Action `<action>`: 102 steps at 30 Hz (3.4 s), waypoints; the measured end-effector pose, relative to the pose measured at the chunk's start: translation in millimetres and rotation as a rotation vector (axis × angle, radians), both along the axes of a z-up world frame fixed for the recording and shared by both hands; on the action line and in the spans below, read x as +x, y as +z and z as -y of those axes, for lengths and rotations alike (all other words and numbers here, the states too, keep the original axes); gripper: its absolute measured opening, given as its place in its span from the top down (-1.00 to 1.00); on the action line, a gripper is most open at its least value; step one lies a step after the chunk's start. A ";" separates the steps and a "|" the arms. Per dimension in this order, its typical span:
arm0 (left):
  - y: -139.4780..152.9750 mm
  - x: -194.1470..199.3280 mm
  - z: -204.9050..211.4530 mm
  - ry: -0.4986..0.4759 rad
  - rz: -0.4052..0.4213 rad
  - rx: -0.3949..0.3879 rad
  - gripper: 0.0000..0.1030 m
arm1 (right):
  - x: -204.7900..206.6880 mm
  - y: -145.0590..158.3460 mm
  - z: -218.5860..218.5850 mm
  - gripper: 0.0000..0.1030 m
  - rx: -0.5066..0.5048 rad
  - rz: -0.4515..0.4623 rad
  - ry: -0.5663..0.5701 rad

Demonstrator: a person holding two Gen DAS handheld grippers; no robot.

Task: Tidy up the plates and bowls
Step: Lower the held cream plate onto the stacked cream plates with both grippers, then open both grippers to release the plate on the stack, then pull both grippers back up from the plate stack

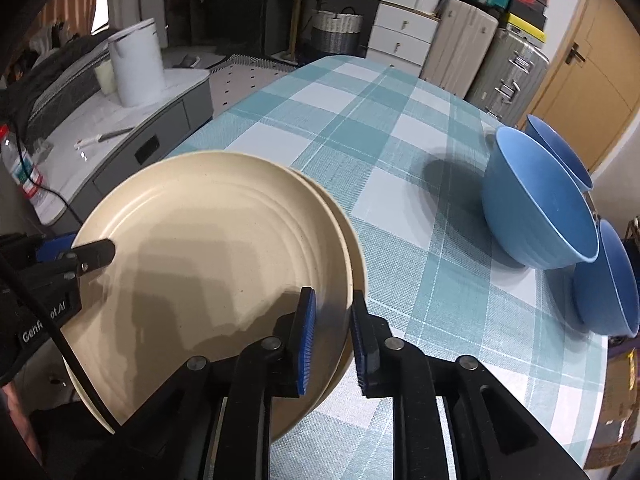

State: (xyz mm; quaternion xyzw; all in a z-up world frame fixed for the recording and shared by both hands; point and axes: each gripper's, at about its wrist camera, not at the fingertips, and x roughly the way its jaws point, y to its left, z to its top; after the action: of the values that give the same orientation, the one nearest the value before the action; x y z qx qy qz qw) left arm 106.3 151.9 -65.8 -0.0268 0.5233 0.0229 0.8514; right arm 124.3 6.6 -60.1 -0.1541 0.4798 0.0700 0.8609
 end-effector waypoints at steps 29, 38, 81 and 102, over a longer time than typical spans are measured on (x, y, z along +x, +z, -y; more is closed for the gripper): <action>0.6 5.7 5.2 -0.013 0.001 0.021 0.55 | -1.6 -0.9 -7.9 0.65 -0.120 0.070 0.040; 5.6 10.2 15.3 -0.039 0.007 0.057 0.53 | -2.9 3.3 -5.4 0.64 -0.088 0.064 0.034; -11.9 13.0 9.3 -0.064 -0.076 -0.143 0.03 | 25.9 -23.1 58.2 0.41 0.467 -0.179 -0.143; -0.3 18.9 24.5 -0.056 -0.006 -0.081 -0.03 | 20.4 -14.8 94.9 0.10 0.404 -0.099 -0.190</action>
State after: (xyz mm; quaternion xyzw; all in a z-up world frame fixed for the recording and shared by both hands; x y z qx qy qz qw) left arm 125.2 127.5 -66.2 -0.0463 0.5268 -0.0220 0.8484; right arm 144.7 -88.2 -74.9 0.0709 0.5100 0.0908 0.8524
